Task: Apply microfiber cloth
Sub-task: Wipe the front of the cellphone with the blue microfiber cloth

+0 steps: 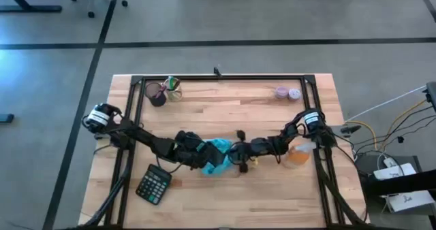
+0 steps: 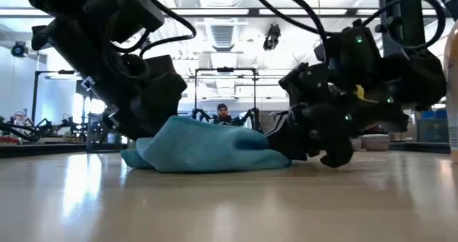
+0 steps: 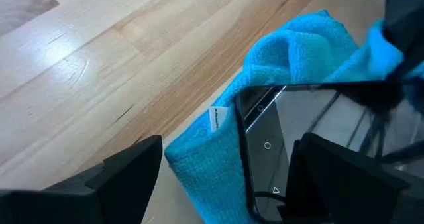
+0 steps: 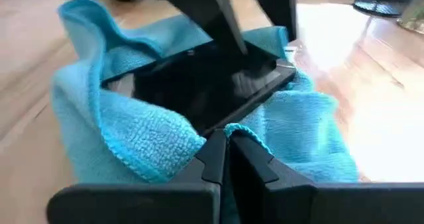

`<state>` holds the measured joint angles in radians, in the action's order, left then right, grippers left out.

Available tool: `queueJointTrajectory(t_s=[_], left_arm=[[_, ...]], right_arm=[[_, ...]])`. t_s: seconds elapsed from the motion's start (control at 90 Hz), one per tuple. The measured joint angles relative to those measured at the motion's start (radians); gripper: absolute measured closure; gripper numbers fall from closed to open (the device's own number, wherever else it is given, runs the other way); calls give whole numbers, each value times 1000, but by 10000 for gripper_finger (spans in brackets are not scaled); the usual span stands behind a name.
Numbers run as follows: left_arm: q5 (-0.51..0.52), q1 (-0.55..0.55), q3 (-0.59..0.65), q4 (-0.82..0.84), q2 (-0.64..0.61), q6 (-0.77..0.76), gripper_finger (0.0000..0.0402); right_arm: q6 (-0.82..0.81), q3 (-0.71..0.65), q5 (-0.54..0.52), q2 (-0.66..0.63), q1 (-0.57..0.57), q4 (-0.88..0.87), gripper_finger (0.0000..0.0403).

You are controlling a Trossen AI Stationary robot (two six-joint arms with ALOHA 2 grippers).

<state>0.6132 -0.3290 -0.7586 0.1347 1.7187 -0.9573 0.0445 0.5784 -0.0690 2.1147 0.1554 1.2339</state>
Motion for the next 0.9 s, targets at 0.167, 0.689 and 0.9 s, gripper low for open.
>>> queueJointTrajectory(t_s=[0.167, 0.689, 0.9], left_arm=[[0, 0, 0, -1, 0, 3, 53], [3, 2, 0, -3, -1, 10, 53], [1, 5, 1, -4, -15, 33, 53]], right_arm=[[19, 11, 39, 0, 24, 18, 403], [48, 60, 109, 1, 74, 59, 403], [22, 182, 238, 77, 76, -44, 403]])
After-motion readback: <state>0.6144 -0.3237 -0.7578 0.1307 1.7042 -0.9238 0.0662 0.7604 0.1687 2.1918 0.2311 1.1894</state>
